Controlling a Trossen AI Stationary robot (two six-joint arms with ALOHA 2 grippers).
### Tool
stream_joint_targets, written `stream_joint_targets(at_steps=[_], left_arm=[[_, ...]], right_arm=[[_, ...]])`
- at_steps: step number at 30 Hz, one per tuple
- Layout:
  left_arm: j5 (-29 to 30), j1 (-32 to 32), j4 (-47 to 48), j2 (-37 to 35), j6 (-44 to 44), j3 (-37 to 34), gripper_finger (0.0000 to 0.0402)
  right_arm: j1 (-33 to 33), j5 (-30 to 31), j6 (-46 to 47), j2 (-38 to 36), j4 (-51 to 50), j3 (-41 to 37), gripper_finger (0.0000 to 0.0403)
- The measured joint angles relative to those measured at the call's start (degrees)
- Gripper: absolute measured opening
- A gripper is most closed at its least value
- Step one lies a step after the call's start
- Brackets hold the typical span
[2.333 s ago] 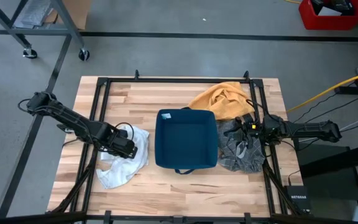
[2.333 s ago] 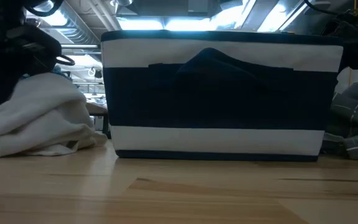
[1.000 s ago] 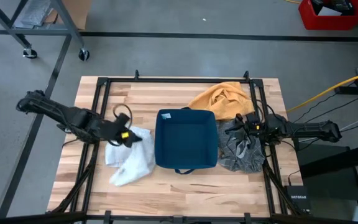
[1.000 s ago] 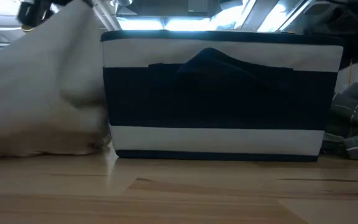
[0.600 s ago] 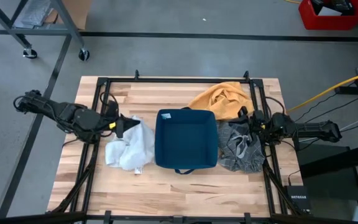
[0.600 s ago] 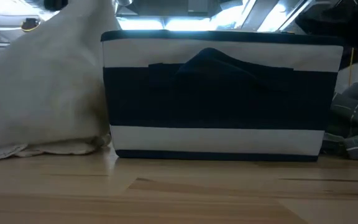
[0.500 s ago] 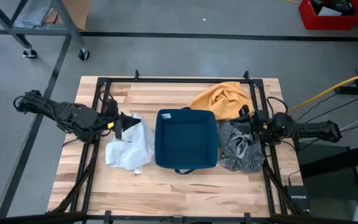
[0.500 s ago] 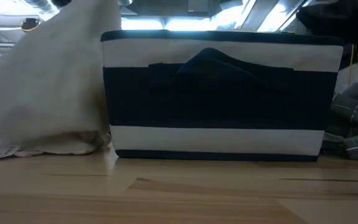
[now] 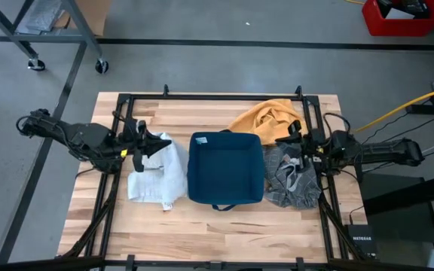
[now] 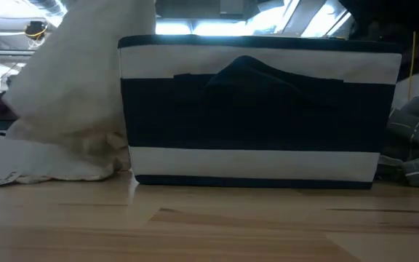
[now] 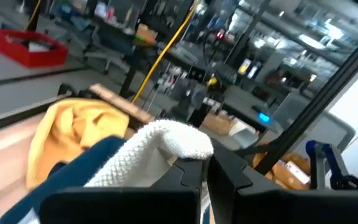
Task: Fold towel
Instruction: Fold the white patterned towel
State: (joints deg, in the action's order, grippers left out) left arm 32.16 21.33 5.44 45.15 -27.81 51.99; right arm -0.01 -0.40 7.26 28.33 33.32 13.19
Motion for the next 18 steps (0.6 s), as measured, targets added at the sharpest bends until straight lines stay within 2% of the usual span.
stream_joint_targets(at_steps=[5,11,18], left_arm=[[0.8,0.0,-5.3,0.0,7.4,0.0,0.0],[6.3,0.0,-13.3,-0.6,19.1,0.0,0.0],[8.3,0.0,-26.4,-3.0,32.5,0.0,0.0]], right_arm=[[0.0,0.0,-0.3,13.1,-0.2,9.2,0.0117],[0.0,-3.3,-3.4,28.9,-0.4,21.2,0.0178],[0.0,-5.7,-8.5,45.4,-1.4,33.6,0.0199]])
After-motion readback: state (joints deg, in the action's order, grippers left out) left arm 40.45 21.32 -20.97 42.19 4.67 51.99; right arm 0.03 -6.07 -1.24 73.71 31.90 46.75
